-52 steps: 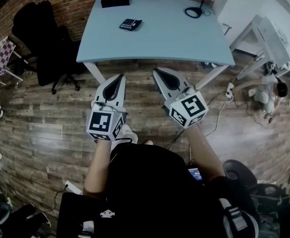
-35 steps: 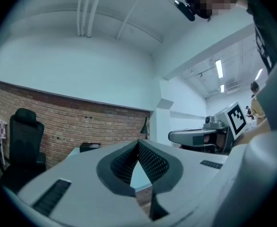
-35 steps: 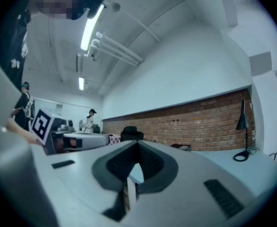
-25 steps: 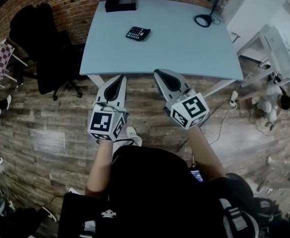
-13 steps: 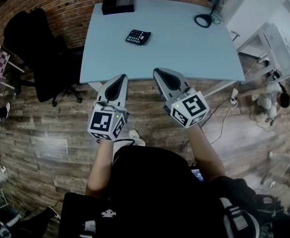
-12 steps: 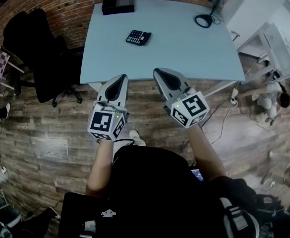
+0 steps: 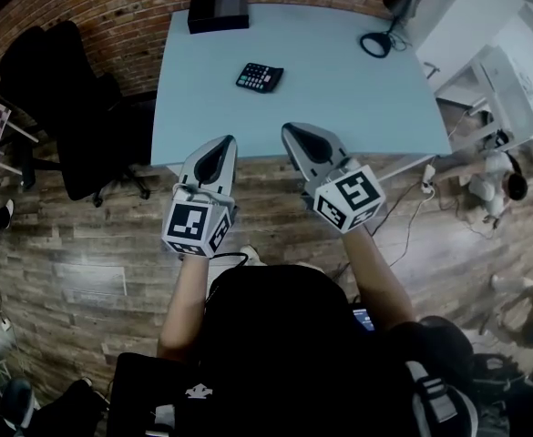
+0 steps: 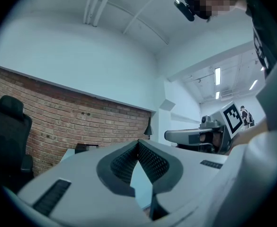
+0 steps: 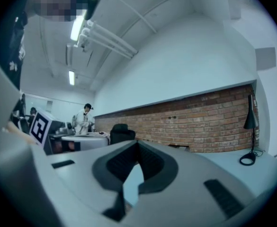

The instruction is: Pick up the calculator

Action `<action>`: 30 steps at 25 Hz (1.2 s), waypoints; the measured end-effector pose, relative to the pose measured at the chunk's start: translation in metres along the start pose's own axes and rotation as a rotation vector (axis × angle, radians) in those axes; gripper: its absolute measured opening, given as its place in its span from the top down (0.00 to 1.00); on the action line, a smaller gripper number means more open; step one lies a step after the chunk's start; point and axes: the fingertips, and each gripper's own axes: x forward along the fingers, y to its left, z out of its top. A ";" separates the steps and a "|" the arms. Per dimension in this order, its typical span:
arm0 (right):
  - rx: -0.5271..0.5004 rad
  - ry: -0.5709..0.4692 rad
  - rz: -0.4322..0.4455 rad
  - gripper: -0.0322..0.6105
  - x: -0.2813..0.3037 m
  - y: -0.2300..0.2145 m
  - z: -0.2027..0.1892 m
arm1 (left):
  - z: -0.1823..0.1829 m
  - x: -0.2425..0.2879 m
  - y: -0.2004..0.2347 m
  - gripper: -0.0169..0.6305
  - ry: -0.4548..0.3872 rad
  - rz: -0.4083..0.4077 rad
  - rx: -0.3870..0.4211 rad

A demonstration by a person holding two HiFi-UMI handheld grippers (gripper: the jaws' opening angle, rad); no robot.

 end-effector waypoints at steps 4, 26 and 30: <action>0.004 -0.003 -0.016 0.95 0.012 -0.001 0.000 | -0.005 0.003 0.013 0.97 0.001 -0.013 -0.002; -0.005 0.034 -0.031 0.95 0.041 -0.045 -0.008 | -0.016 0.048 0.048 0.97 0.014 -0.006 -0.009; -0.004 0.026 -0.028 0.95 0.052 -0.064 -0.006 | -0.016 0.066 0.052 0.97 0.020 -0.004 -0.001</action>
